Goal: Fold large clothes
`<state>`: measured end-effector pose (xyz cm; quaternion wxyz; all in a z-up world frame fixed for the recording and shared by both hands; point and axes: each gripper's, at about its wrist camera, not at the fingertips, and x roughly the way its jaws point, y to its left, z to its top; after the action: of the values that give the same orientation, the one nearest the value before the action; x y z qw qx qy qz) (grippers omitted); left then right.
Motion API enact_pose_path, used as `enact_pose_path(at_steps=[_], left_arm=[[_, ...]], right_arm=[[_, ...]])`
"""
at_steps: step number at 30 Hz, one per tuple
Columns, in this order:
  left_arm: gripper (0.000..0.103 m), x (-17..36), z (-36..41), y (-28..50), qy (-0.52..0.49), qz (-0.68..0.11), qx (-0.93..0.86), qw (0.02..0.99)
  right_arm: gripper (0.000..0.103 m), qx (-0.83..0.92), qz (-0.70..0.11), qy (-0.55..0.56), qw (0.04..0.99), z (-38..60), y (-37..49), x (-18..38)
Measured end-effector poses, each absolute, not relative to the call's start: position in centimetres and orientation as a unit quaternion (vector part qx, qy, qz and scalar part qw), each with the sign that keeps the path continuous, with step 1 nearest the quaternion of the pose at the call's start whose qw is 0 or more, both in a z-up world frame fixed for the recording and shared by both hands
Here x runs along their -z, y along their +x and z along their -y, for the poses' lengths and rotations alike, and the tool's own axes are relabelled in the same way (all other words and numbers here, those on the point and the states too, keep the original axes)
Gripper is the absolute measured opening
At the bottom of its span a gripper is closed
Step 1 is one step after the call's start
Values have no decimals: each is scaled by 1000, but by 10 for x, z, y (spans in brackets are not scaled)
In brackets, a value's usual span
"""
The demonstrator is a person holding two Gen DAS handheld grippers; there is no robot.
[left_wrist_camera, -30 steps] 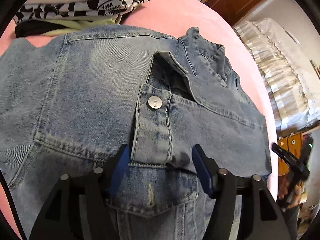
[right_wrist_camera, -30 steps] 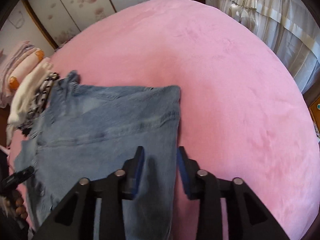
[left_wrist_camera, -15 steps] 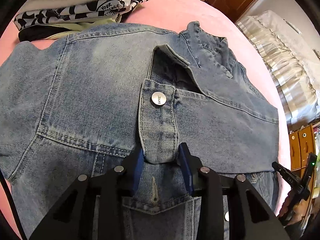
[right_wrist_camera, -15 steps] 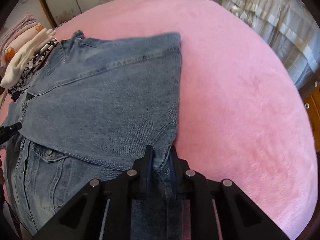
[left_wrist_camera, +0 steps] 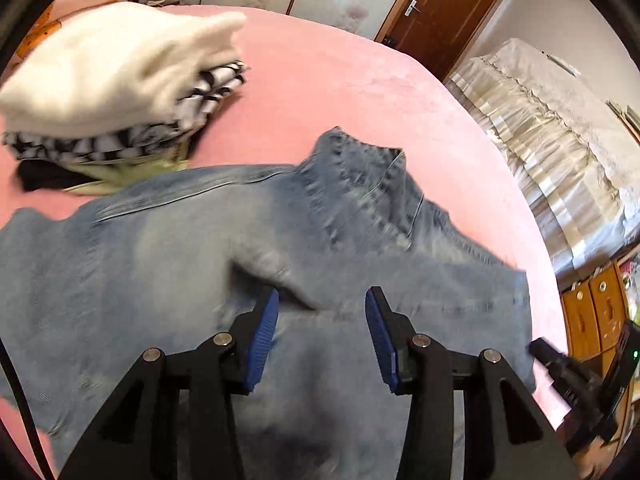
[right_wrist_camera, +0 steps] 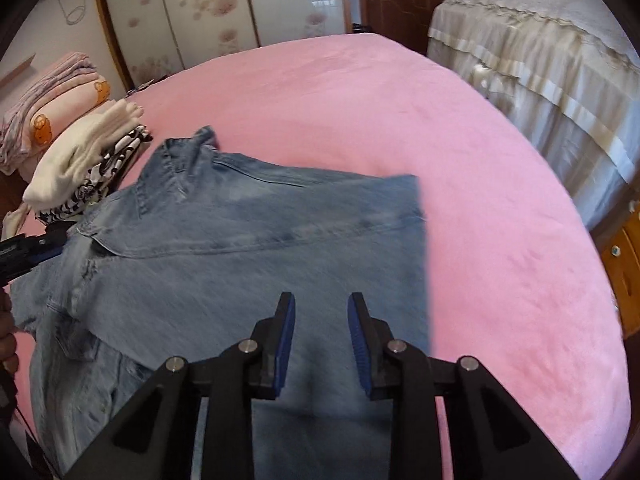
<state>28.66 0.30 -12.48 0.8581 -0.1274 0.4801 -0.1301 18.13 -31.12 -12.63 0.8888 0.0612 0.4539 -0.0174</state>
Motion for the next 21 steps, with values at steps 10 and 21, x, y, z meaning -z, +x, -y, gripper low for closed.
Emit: enact_pose_path(at_steps=[10, 21], left_arm=[[18, 185, 0, 321, -106, -529, 99, 836], [20, 179, -11, 304, -84, -521, 139, 838]], right_arm=[[22, -11, -498, 82, 863, 278, 271, 173], [17, 97, -495, 91, 858, 389, 236, 176]])
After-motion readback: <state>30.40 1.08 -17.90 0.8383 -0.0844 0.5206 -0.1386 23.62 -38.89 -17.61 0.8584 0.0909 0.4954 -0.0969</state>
